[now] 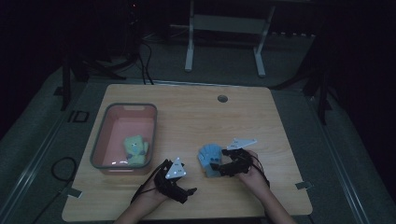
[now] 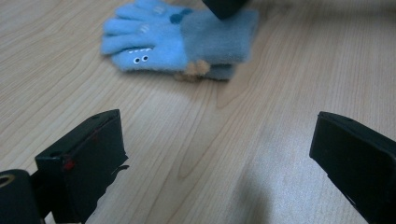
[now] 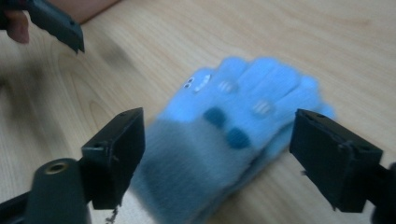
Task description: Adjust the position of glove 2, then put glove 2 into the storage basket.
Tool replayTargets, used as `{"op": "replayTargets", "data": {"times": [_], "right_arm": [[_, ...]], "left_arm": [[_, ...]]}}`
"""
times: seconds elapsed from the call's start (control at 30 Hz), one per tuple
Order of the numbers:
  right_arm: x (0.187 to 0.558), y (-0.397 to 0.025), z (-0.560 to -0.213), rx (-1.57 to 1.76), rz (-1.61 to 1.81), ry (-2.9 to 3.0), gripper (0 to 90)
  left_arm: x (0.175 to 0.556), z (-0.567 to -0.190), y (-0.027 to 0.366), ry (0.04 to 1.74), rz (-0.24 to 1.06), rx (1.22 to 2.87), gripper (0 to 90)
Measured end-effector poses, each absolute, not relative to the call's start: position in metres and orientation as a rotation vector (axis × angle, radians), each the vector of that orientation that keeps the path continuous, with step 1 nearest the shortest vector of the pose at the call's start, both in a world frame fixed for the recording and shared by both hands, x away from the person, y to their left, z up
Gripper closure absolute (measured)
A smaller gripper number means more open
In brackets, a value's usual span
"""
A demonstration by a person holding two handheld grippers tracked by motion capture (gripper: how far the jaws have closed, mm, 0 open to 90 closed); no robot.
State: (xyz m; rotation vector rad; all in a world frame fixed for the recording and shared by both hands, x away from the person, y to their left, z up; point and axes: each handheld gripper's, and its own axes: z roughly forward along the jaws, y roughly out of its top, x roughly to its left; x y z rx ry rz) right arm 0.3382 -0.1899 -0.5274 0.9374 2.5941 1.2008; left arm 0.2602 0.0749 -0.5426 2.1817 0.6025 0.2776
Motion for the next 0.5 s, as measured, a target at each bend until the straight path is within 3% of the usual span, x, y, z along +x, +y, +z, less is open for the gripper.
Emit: {"op": "replayTargets", "data": {"times": [0.5], "right_arm": [[0.343, -0.208, -0.517, 0.933, 1.279, 2.519, 14.0]], "left_arm": [[0.262, -0.536, 0.056, 0.567, 0.273, 2.188, 6.2]]}}
